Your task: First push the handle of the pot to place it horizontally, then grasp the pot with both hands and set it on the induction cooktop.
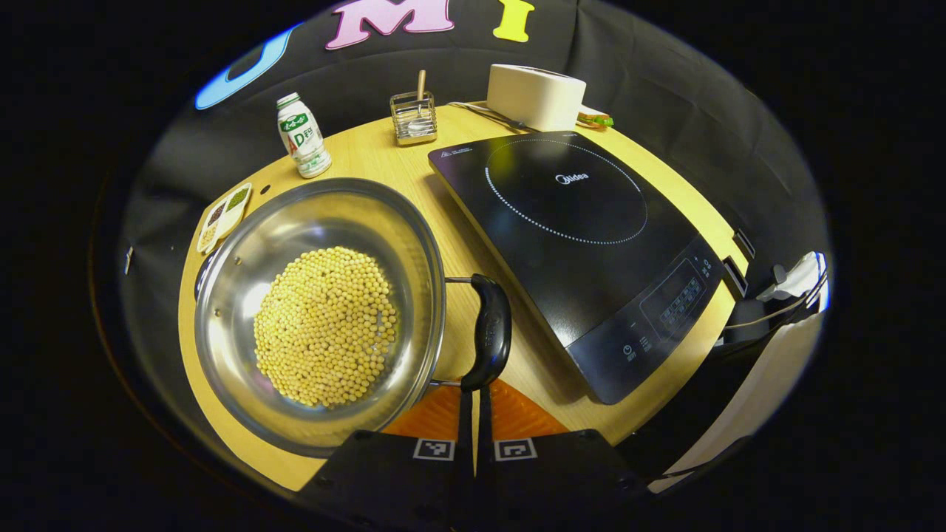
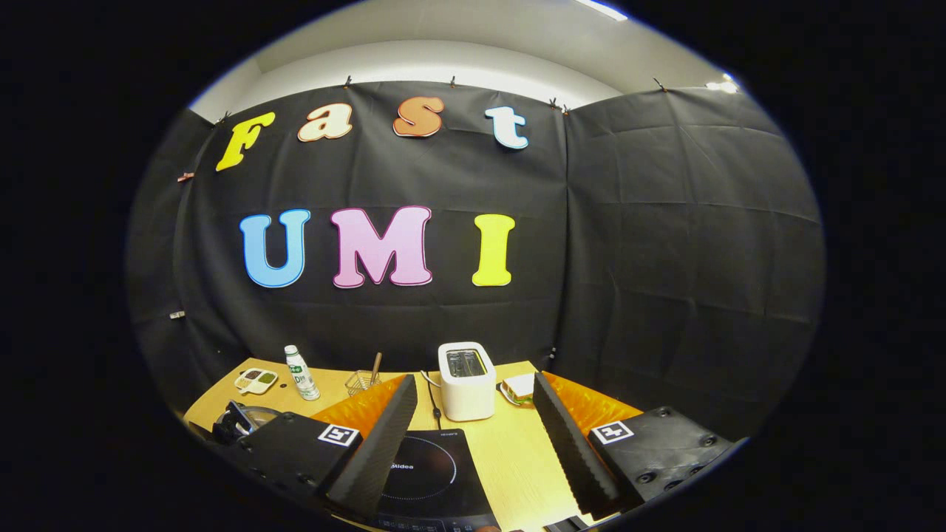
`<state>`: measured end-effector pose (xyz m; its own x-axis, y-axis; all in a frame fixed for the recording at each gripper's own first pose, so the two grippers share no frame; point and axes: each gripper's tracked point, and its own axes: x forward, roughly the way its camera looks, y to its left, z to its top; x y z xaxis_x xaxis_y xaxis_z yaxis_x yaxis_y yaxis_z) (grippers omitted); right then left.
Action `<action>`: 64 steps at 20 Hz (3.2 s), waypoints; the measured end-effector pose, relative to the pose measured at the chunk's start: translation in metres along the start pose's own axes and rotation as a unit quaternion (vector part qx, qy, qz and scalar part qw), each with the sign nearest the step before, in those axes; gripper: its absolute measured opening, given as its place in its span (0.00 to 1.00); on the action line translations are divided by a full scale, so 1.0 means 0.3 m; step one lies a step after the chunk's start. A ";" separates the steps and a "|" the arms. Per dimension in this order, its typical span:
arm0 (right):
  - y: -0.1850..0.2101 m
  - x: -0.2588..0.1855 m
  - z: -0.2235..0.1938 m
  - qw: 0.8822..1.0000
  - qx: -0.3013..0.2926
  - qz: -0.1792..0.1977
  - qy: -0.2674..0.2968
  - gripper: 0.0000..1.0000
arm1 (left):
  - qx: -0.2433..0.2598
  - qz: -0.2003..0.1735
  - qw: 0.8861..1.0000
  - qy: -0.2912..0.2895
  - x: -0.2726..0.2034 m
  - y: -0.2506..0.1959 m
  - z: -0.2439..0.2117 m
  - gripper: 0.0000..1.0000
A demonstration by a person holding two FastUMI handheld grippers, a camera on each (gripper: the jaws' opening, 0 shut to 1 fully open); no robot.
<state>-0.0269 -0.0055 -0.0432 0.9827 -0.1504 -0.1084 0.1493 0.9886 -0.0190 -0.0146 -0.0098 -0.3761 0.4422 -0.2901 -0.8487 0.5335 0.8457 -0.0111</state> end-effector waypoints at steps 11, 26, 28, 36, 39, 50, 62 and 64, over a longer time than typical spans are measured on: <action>-0.021 -0.042 -0.005 1.000 -0.013 -0.015 0.002 0.98 | -0.045 -0.024 0.999 -0.015 0.084 -0.019 0.135 0.05; -0.002 -0.039 -0.007 1.000 0.000 -0.014 0.007 0.98 | -0.052 -0.011 0.997 -0.050 0.154 0.035 0.330 0.05; 0.007 -0.042 -0.014 1.000 -0.004 -0.010 0.008 0.98 | -0.056 -0.009 0.997 -0.053 0.167 0.042 0.355 0.05; 0.041 -0.033 -0.052 1.000 -0.003 0.008 0.028 0.98 | -0.065 -0.023 0.994 -0.080 0.117 0.010 0.388 0.05; 0.094 -0.006 -0.125 0.997 0.012 0.028 0.069 0.98 | -0.074 -0.029 0.987 -0.139 -0.004 0.002 0.430 0.05; 0.606 0.085 -0.395 0.959 0.019 0.174 0.223 0.99 | -0.136 0.077 0.946 -0.284 -0.460 0.457 0.354 0.99; 1.008 0.169 -0.774 0.905 0.022 0.229 0.358 0.99 | -0.158 0.140 0.943 -0.258 -0.338 1.004 0.158 0.95; 1.019 0.194 -0.855 0.903 0.023 0.219 0.368 0.99 | -0.172 0.135 0.945 -0.244 -0.287 1.055 0.119 0.95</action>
<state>0.0477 0.2873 -0.3103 0.6113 0.3106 -0.7279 -0.2148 0.9504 0.2251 0.1420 0.2669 -0.2877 0.8532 -0.1437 -0.5014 0.1253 0.9896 -0.0703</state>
